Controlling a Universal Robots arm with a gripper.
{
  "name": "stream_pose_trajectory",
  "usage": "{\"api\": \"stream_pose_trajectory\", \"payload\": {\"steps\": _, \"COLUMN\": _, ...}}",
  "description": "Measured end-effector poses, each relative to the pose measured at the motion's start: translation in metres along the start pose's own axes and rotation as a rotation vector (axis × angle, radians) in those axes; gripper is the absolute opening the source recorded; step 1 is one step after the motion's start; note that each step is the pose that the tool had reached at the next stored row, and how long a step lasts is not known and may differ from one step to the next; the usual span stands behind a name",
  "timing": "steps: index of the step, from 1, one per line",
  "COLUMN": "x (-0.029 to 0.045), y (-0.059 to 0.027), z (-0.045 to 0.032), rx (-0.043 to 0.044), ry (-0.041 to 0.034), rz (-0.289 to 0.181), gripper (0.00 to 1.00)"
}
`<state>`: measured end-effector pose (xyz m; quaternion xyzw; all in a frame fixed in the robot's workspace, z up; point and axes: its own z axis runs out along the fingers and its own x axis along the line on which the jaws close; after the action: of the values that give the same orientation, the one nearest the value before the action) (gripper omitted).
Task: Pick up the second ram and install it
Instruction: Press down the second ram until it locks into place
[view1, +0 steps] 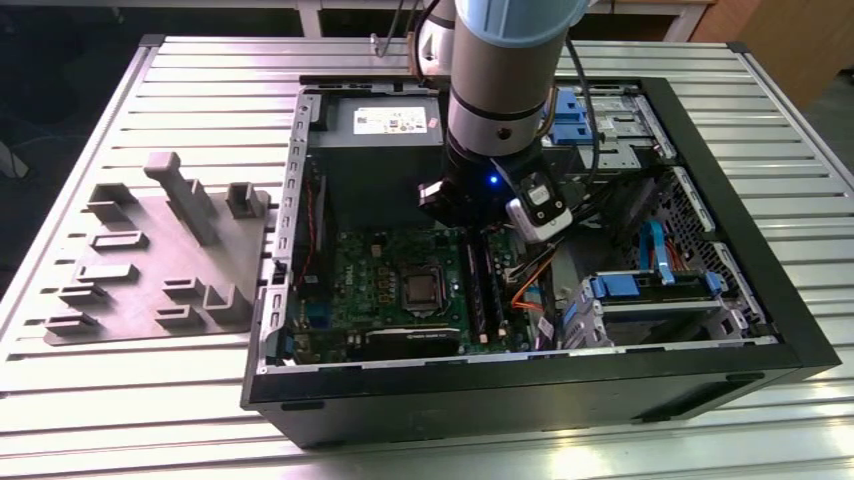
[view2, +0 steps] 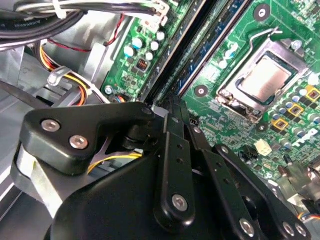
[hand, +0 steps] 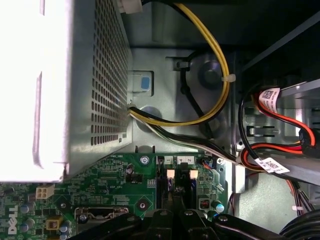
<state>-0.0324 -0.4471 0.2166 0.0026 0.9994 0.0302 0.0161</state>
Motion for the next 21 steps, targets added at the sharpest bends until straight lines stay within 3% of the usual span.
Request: {"api": "stream_pose_trajectory", "payload": {"steps": 21, "x": 0.0, "y": -0.0001, "z": 0.0008, "rx": -0.0003, "ry": -0.0001, "rz": 0.0, "gripper": 0.1}}
